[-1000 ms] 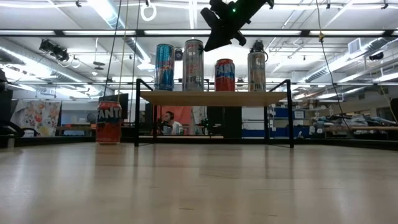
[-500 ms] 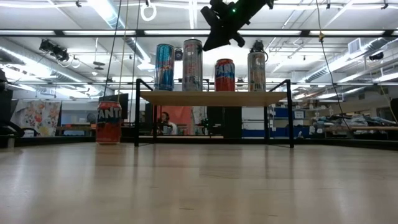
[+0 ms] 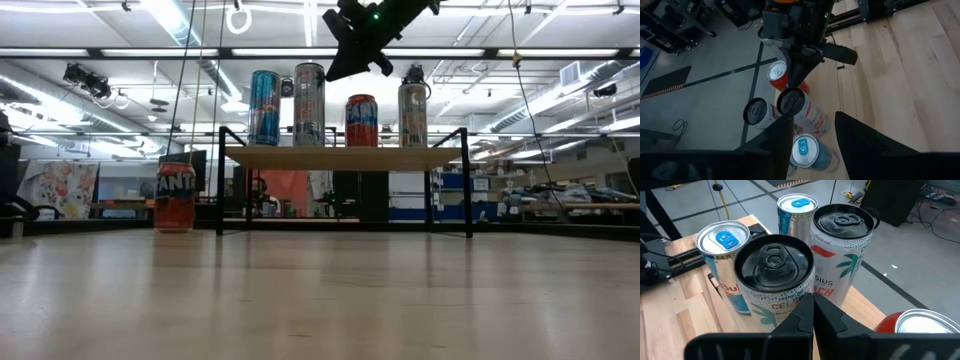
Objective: Place canned beverage on shelf
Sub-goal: Put the white pink soda can on the shelf aligned with the other white pink soda can, then put the white yellow soda can on the shelf aligned with the other white yellow soda can
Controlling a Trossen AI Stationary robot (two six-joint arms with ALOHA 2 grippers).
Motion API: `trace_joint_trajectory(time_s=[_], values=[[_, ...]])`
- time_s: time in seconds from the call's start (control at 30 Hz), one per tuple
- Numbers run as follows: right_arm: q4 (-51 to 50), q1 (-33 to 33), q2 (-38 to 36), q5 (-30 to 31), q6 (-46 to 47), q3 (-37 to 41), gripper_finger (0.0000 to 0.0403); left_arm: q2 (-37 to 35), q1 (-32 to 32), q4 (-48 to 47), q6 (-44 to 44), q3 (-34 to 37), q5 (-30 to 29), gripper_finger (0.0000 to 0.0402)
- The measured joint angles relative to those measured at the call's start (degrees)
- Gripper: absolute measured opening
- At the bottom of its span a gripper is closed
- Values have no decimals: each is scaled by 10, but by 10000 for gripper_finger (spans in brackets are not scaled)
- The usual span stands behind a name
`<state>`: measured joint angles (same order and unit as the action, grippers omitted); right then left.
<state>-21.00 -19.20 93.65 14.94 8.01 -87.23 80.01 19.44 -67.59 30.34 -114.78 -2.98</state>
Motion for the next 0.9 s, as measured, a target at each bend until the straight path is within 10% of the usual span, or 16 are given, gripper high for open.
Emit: trace_joint_trajectory(time_s=[0.9], values=[[-132,193,-147,30,13,-1,8,-9,-67,-111,-97,0,-1,156]])
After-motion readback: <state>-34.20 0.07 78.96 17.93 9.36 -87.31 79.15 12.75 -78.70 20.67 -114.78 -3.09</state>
